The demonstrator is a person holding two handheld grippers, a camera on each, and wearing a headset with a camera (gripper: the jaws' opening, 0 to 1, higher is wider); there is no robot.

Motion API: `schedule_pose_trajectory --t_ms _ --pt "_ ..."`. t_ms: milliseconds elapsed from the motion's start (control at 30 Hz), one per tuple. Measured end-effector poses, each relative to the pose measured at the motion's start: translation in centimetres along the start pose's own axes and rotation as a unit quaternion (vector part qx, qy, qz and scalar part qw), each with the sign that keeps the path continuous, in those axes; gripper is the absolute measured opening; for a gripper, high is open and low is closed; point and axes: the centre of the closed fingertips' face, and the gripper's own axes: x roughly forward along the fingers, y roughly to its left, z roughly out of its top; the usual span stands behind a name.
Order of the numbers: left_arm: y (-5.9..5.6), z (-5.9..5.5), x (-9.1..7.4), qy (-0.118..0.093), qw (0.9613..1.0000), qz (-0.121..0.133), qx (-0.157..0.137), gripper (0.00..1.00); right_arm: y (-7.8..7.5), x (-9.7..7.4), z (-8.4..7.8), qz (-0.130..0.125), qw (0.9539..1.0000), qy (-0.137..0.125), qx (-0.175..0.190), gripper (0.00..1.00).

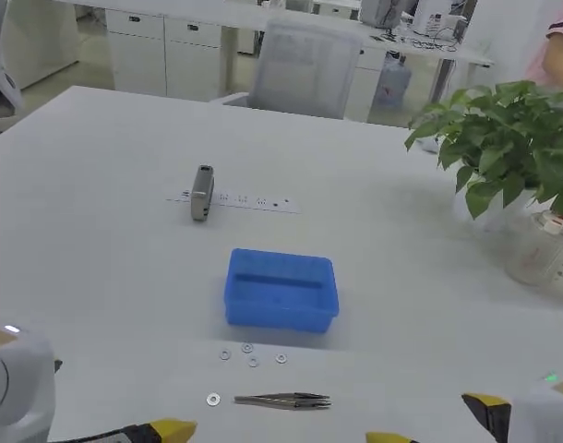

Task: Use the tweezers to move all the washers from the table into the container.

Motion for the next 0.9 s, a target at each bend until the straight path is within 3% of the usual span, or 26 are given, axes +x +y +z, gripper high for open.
schedule_pose_trajectory --t_ms 167,267,433,533,667,767,900 --pt "-0.9 0.7 0.8 -0.003 0.9995 -0.027 0.018 0.87 0.1 0.0 0.0 -0.001 1.0000 -0.003 0.005 0.70" --pt "-1.5 0.4 1.9 0.011 0.9981 -0.055 0.027 0.82 0.1 0.1 -0.2 -0.001 1.0000 0.003 0.000 0.69" --pt "-2.6 0.5 3.4 0.020 0.9945 -0.093 0.044 0.63 0.0 0.3 -0.3 0.000 1.0000 0.008 0.001 0.67" --pt "-3.4 0.0 4.9 0.046 0.9888 -0.120 0.076 0.58 0.1 0.6 -0.7 0.005 0.9998 0.018 0.001 0.66" --pt "-4.1 -0.4 6.7 0.060 0.9826 -0.144 0.101 0.43 0.3 0.8 -0.9 0.011 0.9996 0.027 -0.001 0.65" --pt "-4.8 -1.0 8.4 0.078 0.9742 -0.170 0.126 0.35 0.4 1.1 -1.2 0.015 0.9993 0.033 -0.001 0.63" --pt "-5.4 -1.8 10.5 0.087 0.9657 -0.189 0.156 0.29 0.6 1.6 -1.6 0.023 0.9988 0.043 0.006 0.63"
